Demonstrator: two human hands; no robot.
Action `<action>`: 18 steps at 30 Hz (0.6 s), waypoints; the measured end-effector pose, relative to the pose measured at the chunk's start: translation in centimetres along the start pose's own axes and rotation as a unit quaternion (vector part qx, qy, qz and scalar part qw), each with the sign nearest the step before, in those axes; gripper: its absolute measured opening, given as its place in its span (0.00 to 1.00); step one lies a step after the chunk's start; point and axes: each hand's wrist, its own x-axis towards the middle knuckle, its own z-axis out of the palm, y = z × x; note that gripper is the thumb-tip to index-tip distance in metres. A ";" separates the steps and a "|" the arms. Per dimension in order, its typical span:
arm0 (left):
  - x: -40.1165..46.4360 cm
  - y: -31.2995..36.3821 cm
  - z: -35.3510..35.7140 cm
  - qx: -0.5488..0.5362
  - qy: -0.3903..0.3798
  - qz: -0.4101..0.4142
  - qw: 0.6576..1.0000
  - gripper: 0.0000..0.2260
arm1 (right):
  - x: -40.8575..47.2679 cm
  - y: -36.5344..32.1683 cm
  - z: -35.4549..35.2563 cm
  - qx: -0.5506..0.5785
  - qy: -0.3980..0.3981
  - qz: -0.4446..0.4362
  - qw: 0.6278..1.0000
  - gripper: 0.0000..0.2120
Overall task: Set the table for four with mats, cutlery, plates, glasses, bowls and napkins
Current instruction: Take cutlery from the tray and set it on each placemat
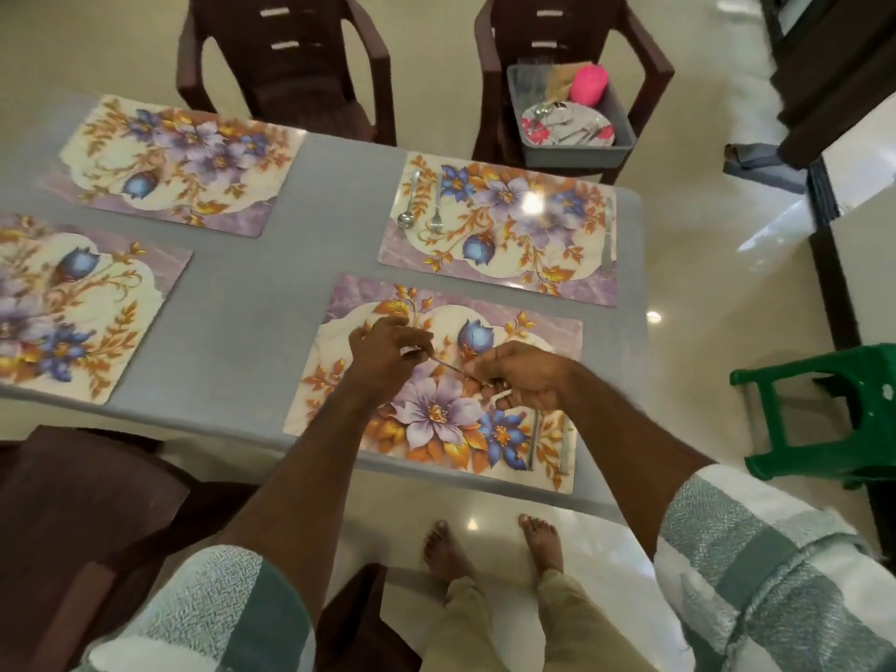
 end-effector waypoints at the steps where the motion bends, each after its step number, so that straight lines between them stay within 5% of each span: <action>1: -0.1 -0.7 -0.5 0.003 0.001 0.005 1.000 0.08 | 0.2 0.0 1.0 0.022 -0.015 -0.002 1.000 0.06; 6: -1.6 -3.5 -2.4 0.077 0.067 -0.095 0.990 0.23 | 2.5 0.6 6.5 0.002 0.068 -0.048 0.997 0.05; 10: -3.1 -6.3 -3.1 0.084 0.057 -0.175 0.979 0.15 | 4.3 0.9 10.7 -0.025 0.118 -0.040 0.992 0.11; 18: -4.9 -10.1 -3.5 -0.027 0.008 -0.239 0.971 0.06 | 7.3 0.0 16.3 0.026 0.112 -0.011 0.993 0.04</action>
